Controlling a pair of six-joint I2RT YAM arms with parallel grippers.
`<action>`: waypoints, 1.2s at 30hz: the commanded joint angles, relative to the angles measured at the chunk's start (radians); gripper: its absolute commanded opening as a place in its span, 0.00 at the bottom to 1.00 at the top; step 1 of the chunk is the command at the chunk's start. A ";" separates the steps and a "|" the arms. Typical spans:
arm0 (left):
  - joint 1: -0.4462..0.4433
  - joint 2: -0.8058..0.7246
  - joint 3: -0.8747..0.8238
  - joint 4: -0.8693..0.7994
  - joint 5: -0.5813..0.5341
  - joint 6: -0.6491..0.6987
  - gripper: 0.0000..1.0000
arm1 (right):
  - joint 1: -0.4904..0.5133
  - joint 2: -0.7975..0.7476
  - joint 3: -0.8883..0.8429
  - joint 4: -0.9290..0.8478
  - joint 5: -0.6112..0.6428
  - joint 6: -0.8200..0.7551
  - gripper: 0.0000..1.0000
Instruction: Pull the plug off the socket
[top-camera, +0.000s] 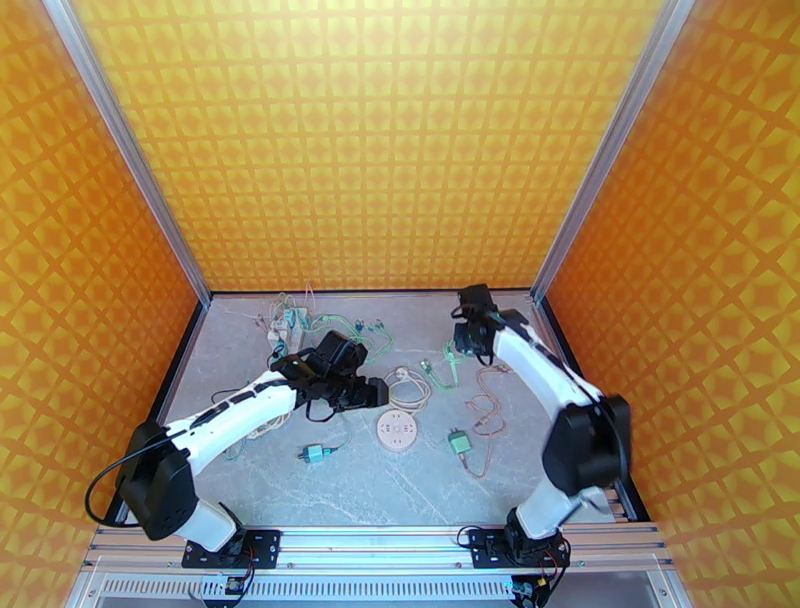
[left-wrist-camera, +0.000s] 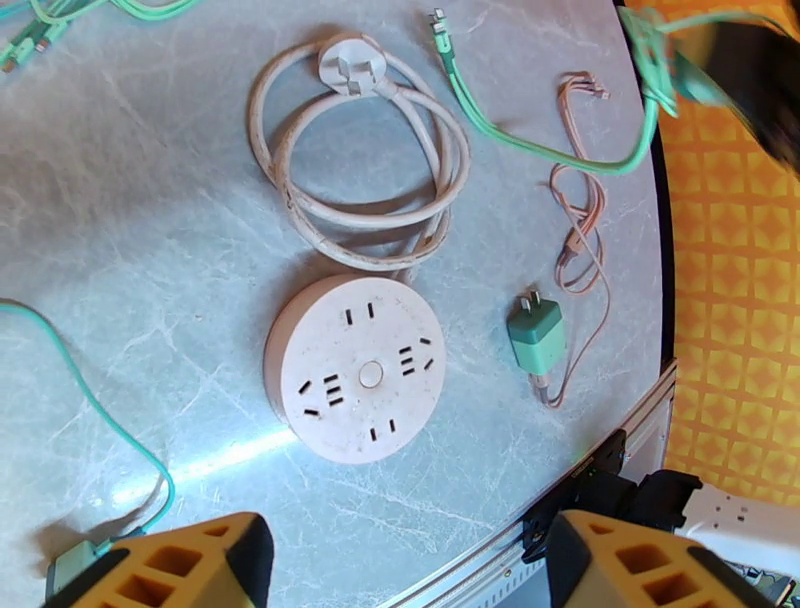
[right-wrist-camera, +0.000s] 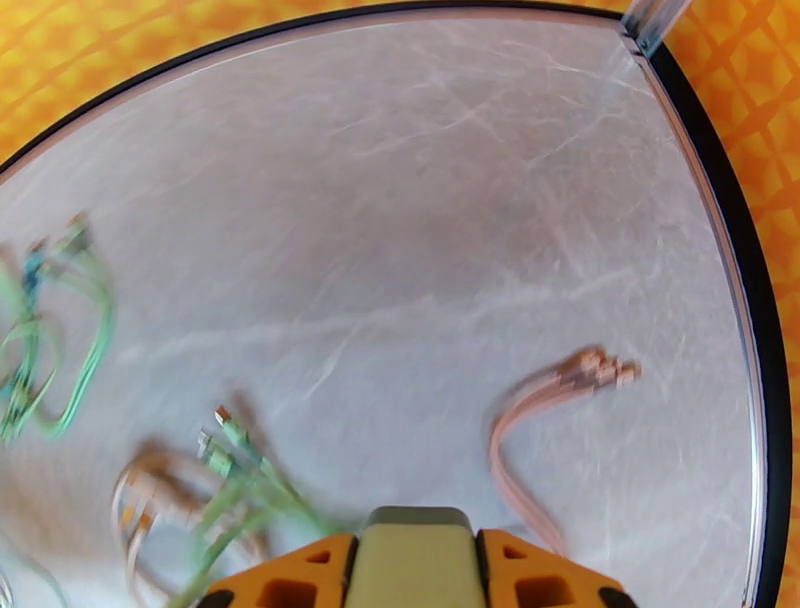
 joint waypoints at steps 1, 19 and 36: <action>0.009 -0.045 -0.026 -0.035 -0.049 -0.017 0.77 | -0.081 0.062 0.115 0.004 -0.017 0.014 0.29; 0.031 -0.052 -0.040 -0.026 -0.104 -0.071 0.77 | -0.229 0.345 0.344 0.026 -0.412 0.054 0.32; 0.034 -0.024 -0.028 -0.054 -0.104 -0.060 0.78 | -0.185 0.283 0.033 0.150 -0.556 0.071 0.40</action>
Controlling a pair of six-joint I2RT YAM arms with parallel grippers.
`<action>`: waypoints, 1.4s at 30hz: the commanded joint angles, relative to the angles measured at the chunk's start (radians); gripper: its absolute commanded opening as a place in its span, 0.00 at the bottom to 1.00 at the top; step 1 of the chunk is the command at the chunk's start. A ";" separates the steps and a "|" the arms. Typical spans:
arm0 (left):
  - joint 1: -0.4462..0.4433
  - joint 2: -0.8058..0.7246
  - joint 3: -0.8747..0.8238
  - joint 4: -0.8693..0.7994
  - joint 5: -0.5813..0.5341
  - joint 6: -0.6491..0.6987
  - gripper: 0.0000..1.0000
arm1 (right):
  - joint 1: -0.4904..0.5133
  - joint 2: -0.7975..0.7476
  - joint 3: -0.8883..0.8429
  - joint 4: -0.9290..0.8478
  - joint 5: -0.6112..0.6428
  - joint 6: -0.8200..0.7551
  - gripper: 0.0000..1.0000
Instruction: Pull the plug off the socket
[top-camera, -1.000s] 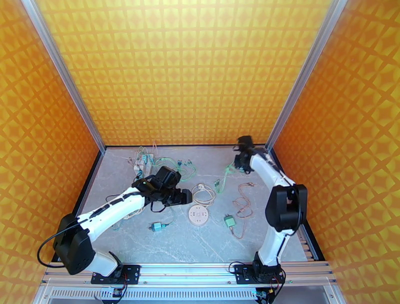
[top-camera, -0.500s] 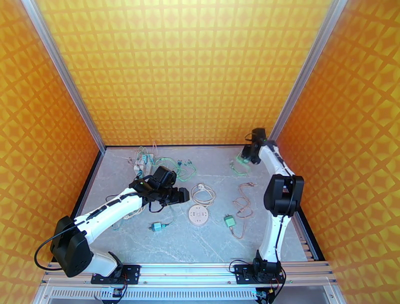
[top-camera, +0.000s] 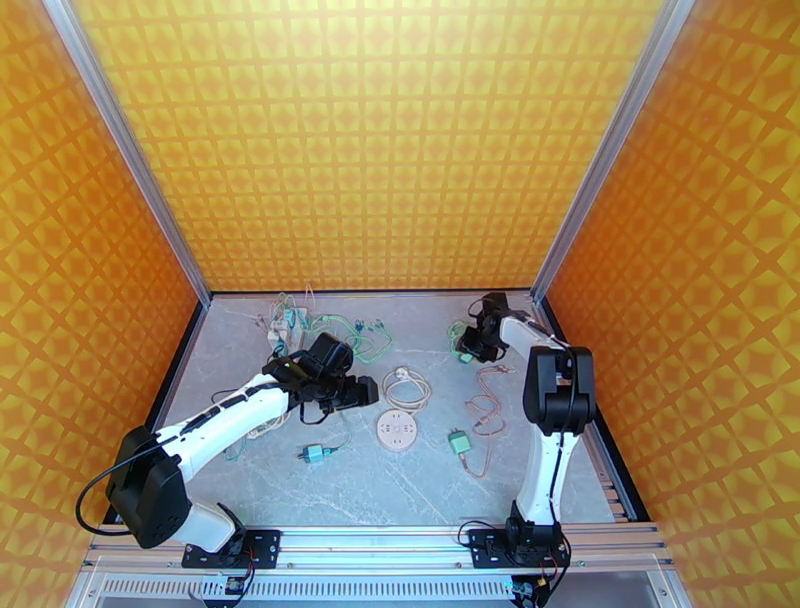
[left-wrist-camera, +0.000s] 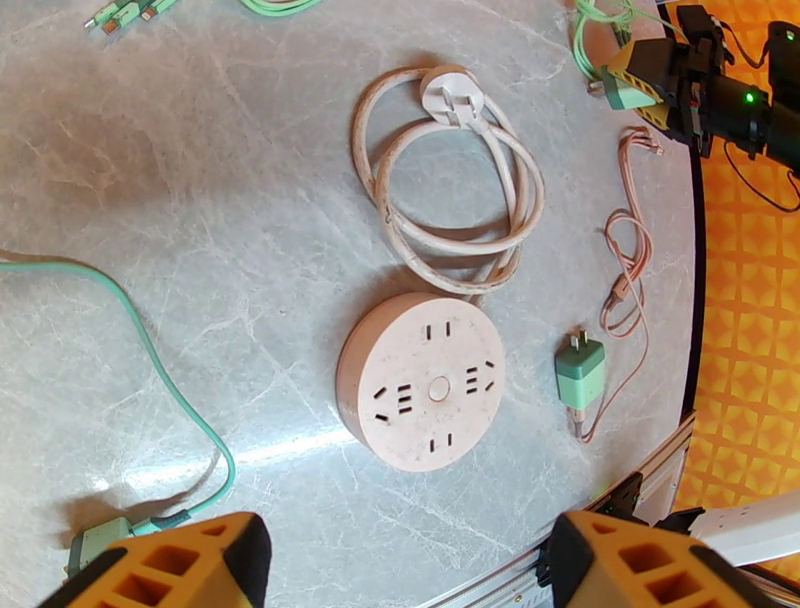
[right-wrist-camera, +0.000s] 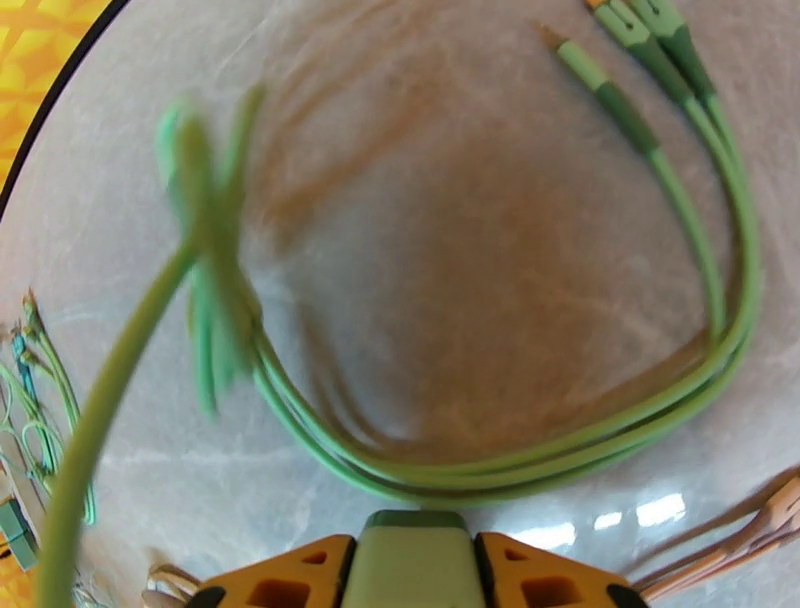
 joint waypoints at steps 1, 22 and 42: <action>0.007 0.000 0.008 -0.028 -0.015 0.001 0.78 | 0.000 -0.036 -0.014 0.025 -0.059 0.014 0.44; 0.215 -0.169 -0.065 -0.074 -0.140 0.126 0.99 | 0.052 -0.508 -0.274 -0.005 0.035 0.009 0.98; 0.506 0.078 0.061 -0.026 -0.278 0.530 0.63 | 0.385 -0.627 -0.387 0.180 0.013 0.157 0.98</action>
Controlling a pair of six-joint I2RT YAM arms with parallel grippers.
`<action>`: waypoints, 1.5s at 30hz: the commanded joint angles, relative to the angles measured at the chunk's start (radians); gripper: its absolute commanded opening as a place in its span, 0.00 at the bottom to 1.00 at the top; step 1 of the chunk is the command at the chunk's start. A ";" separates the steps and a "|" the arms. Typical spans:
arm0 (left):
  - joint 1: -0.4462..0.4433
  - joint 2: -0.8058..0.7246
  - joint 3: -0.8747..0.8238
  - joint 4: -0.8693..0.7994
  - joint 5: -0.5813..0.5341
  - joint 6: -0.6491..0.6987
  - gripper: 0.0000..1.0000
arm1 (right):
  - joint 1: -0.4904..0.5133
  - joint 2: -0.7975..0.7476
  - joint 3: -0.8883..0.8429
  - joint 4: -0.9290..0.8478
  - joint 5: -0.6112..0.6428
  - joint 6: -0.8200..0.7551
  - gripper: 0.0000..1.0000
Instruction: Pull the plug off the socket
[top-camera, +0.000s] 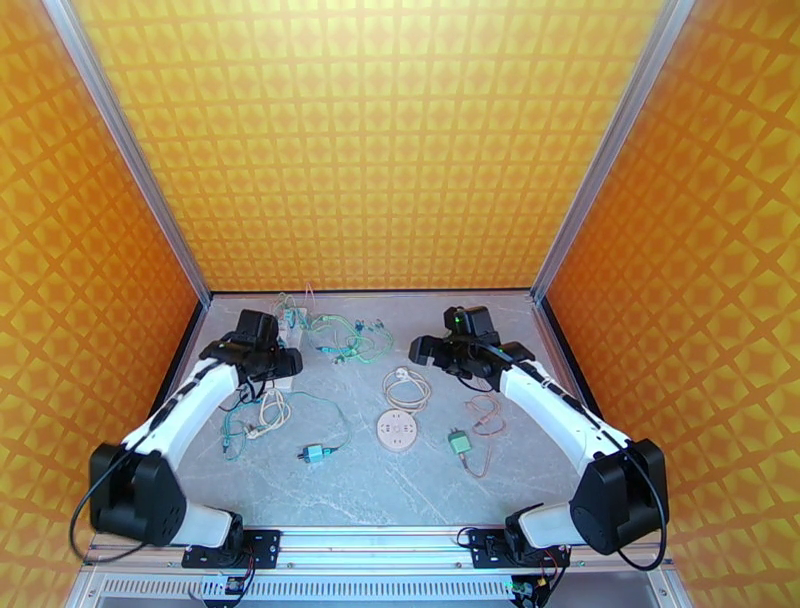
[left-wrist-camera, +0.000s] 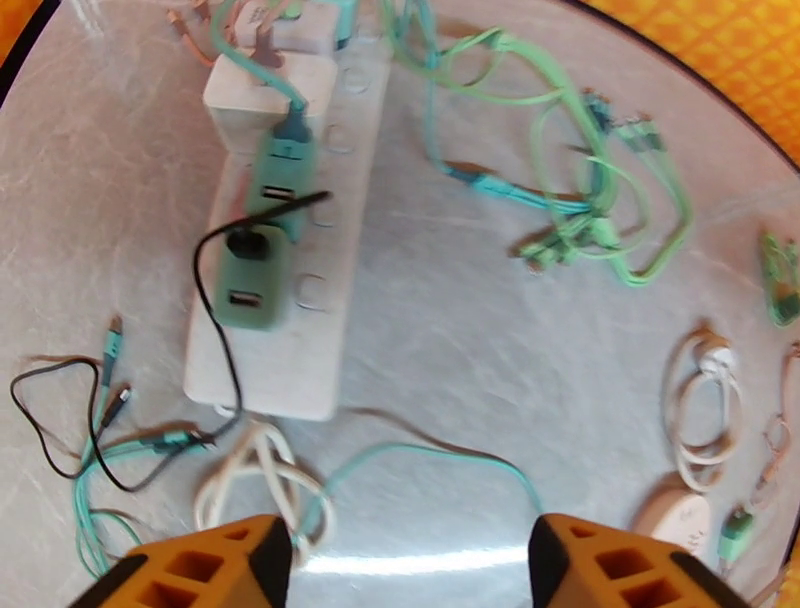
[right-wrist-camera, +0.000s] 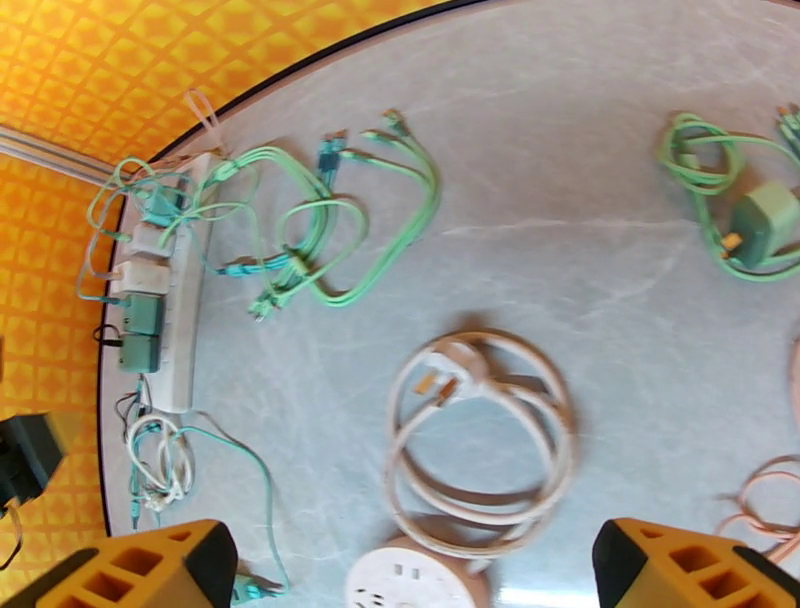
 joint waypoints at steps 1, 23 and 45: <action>0.017 0.086 0.062 0.013 -0.073 0.100 0.63 | 0.022 0.041 0.032 0.038 -0.020 0.025 0.98; 0.039 0.384 0.194 0.050 -0.147 0.177 0.43 | 0.221 0.098 -0.008 0.001 -0.065 0.001 0.98; -0.011 0.207 0.027 0.035 -0.058 0.066 0.40 | 0.505 0.287 -0.133 0.173 -0.087 0.118 0.99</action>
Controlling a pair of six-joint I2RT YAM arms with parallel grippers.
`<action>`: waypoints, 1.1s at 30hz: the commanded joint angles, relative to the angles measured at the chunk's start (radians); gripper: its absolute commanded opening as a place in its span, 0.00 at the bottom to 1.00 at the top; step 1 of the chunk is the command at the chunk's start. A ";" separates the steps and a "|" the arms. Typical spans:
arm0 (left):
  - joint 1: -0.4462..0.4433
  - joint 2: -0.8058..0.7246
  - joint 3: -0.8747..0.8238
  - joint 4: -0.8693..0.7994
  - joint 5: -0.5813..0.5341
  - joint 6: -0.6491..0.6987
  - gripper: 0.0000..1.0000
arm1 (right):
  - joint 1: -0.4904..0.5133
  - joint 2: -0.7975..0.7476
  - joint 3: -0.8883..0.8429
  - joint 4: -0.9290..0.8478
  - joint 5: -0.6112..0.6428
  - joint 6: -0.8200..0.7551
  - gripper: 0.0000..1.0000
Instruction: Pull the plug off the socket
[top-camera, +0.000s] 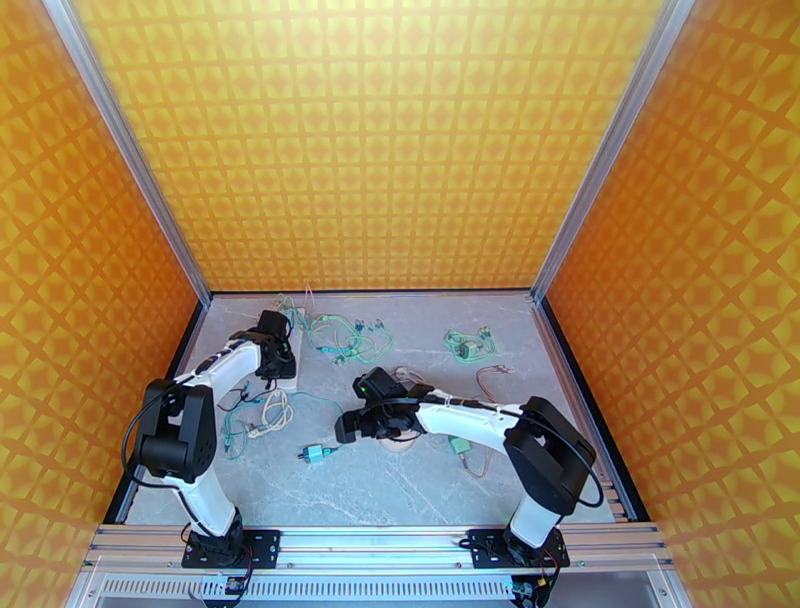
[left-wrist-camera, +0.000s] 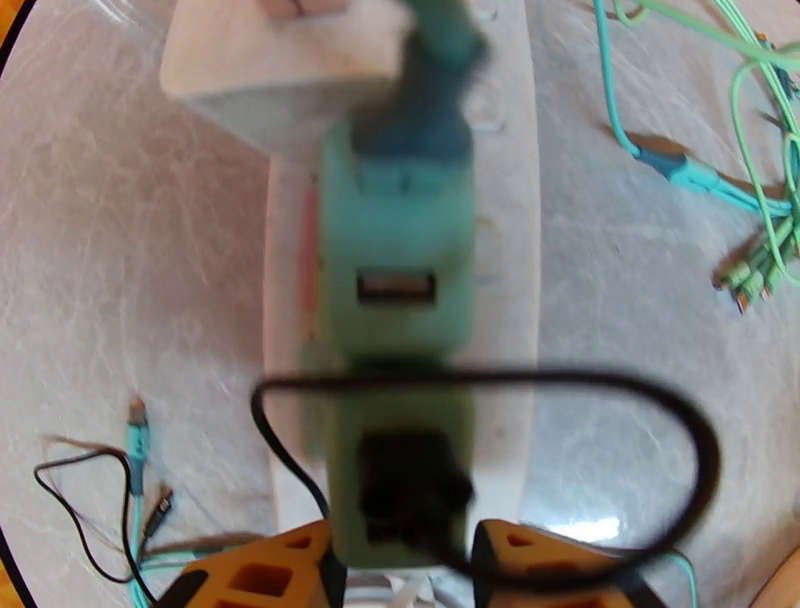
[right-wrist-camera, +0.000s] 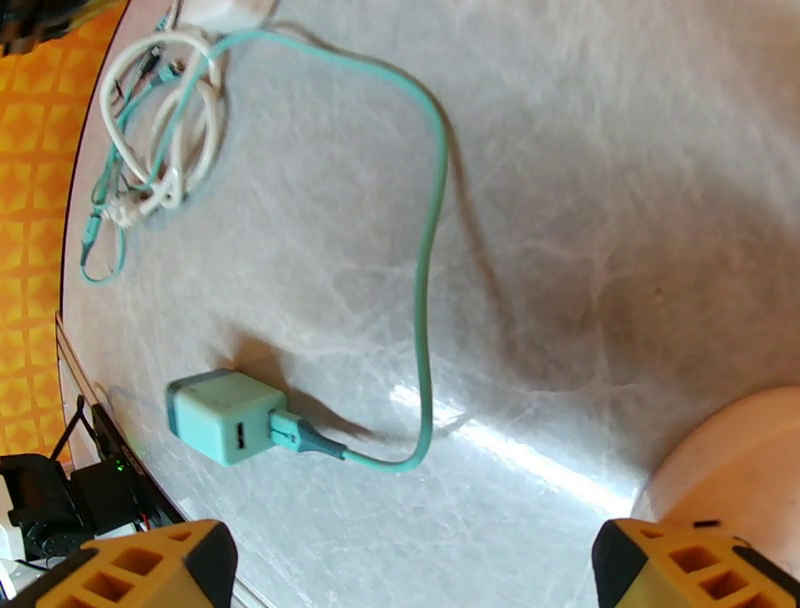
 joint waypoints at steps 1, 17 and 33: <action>-0.016 -0.048 -0.028 -0.015 0.053 -0.028 0.40 | 0.002 0.000 -0.042 -0.021 0.021 0.005 0.99; -0.146 -0.102 -0.059 -0.009 0.047 -0.136 0.42 | -0.164 -0.135 -0.115 -0.176 0.199 -0.175 0.99; 0.002 0.011 0.026 -0.027 -0.052 -0.020 0.51 | -0.164 -0.160 -0.012 -0.190 0.199 -0.161 0.98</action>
